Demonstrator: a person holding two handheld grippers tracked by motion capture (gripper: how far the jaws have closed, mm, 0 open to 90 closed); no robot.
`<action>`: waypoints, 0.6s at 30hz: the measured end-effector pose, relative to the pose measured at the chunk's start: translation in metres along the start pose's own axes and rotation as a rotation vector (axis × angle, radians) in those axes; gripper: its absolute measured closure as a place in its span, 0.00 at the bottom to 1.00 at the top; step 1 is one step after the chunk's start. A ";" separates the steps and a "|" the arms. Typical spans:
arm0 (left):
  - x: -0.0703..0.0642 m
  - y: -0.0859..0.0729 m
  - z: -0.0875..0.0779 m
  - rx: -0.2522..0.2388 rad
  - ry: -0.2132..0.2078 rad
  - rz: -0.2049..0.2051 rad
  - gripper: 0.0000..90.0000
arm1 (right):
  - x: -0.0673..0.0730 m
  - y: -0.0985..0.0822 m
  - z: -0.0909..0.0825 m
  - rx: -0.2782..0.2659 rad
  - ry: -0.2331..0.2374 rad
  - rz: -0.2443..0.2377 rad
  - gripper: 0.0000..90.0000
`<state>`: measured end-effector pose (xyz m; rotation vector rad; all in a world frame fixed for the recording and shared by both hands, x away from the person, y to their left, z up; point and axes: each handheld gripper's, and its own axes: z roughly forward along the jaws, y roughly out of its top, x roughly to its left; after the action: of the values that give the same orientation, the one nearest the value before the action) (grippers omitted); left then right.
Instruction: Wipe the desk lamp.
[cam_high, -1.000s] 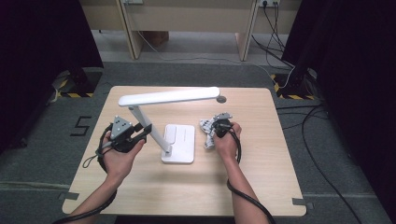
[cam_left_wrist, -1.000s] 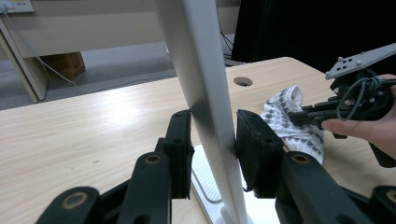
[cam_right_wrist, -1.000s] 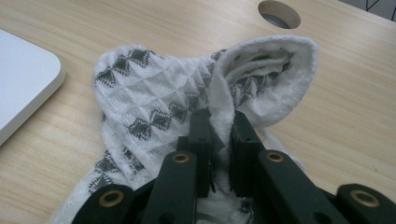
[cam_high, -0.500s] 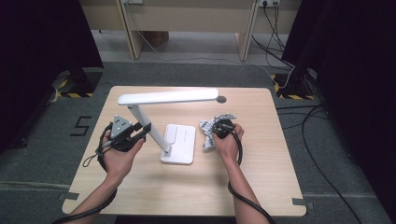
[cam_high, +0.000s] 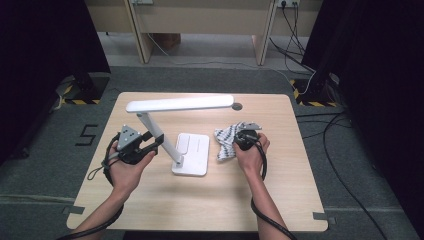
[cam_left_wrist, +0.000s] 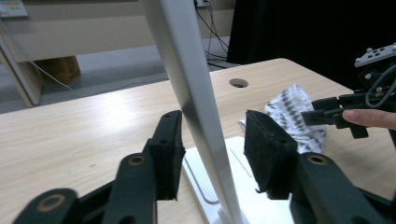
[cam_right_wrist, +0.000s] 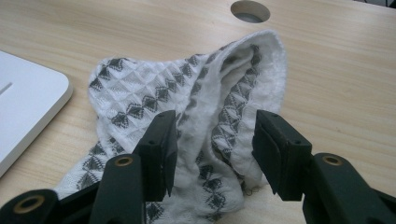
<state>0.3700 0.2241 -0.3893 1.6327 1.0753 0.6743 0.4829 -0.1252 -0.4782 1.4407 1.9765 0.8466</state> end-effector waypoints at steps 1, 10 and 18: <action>0.000 -0.001 0.000 -0.001 0.001 0.001 0.59 | -0.001 0.000 -0.001 0.001 -0.001 0.000 0.55; 0.007 -0.009 -0.009 -0.003 0.000 0.001 0.49 | -0.007 -0.006 -0.010 -0.013 -0.002 -0.014 0.52; 0.012 -0.015 -0.016 0.003 -0.021 0.032 0.44 | -0.013 -0.012 -0.020 -0.023 0.018 -0.016 0.50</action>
<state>0.3568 0.2429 -0.3997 1.6593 1.0378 0.6754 0.4641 -0.1440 -0.4736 1.4071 1.9830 0.8755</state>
